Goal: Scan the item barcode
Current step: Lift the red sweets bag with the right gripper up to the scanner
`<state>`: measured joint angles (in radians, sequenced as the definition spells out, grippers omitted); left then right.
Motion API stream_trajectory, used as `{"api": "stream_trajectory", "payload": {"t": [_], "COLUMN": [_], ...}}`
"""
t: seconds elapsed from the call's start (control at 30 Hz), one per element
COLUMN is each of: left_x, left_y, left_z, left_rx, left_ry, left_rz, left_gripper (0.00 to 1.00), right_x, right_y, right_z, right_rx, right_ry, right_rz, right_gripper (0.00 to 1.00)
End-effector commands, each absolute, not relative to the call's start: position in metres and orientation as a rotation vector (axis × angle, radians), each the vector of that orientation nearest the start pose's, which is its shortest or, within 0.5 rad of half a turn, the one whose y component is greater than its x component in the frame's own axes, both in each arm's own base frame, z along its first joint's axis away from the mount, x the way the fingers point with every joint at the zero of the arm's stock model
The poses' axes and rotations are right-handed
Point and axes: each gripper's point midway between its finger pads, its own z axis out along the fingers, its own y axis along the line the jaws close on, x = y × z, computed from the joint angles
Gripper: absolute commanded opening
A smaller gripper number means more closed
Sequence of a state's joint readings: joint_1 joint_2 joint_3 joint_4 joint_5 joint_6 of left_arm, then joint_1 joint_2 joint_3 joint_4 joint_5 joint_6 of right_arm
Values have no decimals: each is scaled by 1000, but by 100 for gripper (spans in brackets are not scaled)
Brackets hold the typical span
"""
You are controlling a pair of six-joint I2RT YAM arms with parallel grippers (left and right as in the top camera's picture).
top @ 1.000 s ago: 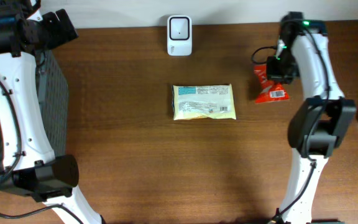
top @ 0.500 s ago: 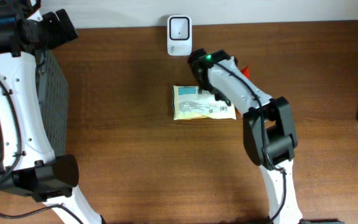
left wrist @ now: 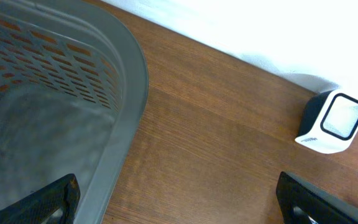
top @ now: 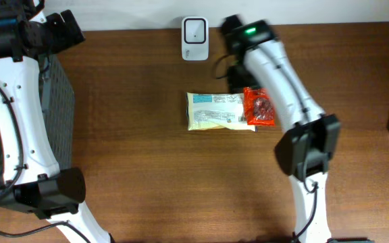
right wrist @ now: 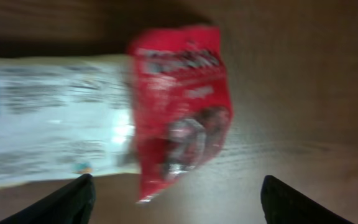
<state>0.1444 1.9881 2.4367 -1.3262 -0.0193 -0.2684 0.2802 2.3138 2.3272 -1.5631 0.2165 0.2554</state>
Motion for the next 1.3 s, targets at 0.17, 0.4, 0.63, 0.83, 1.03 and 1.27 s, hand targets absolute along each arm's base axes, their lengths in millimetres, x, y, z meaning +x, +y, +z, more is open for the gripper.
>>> {"api": "stream_trajectory", "payload": {"t": [0.17, 0.4, 0.63, 0.83, 1.03, 1.27], "left_x": [475, 475, 475, 475, 475, 475], "left_y": [77, 76, 76, 76, 76, 76], "left_z": [327, 327, 327, 327, 327, 327], "left_rx": [-499, -499, -499, -499, -499, -499], "left_ry": [2389, 2389, 2390, 2390, 2390, 2390], "left_rz": [-9, -9, -10, -10, -10, -10], "left_gripper": [99, 99, 99, 99, 99, 99], "right_x": [418, 417, 425, 450, 524, 585], "right_y": [38, 47, 47, 35, 73, 165], "right_z": [74, 31, 32, 76, 147, 175], "right_rx": [-95, -26, -39, 24, 96, 23], "right_ry": [3152, 2939, 2906, 2924, 2673, 2418], "right_rz": [708, 1117, 1108, 955, 918, 753], "right_gripper": [77, 59, 4, 4, 4, 4]}}
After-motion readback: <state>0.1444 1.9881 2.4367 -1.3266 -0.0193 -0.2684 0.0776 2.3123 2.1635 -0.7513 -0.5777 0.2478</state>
